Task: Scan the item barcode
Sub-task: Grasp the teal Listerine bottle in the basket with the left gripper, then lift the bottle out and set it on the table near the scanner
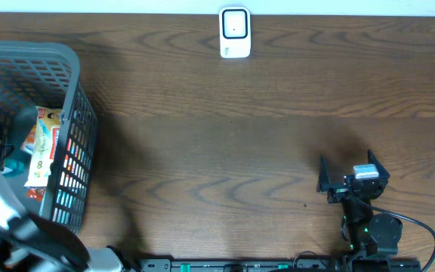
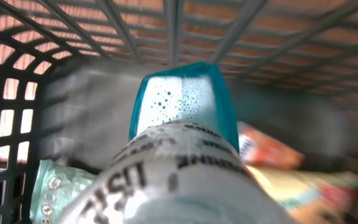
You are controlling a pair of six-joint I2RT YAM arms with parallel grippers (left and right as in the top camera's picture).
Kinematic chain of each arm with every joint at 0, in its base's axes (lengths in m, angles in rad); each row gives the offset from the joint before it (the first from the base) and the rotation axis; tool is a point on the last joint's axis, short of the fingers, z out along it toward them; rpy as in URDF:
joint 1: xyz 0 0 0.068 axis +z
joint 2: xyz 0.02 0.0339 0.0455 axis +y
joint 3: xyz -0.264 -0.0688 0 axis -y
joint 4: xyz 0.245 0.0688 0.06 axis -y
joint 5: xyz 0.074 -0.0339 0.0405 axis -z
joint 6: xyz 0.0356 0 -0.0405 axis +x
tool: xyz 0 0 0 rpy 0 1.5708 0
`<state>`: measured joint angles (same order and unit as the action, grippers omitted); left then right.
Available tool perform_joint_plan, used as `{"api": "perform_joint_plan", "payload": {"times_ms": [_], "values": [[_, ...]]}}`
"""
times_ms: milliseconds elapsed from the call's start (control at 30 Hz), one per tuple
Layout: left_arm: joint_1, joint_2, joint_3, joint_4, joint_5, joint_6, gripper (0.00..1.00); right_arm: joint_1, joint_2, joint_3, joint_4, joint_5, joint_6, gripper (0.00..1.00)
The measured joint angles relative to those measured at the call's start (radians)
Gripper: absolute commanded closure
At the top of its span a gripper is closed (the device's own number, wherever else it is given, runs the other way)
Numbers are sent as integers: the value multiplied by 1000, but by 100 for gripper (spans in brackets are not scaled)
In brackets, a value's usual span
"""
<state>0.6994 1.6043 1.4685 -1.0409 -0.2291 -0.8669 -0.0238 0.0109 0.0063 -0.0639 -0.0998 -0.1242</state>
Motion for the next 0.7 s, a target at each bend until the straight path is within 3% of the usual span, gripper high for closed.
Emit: {"api": "perform_joint_plan", "payload": {"times_ms": [167,433,700], "values": [[0,-161,18,29,107,4,92,0,0,0,0,0,0,1],[-16,-396,28,137,404,4,92,0,0,0,0,0,0,1],[-236,-533,29,180,567,0,92,0,0,0,0,0,0,1]]}}
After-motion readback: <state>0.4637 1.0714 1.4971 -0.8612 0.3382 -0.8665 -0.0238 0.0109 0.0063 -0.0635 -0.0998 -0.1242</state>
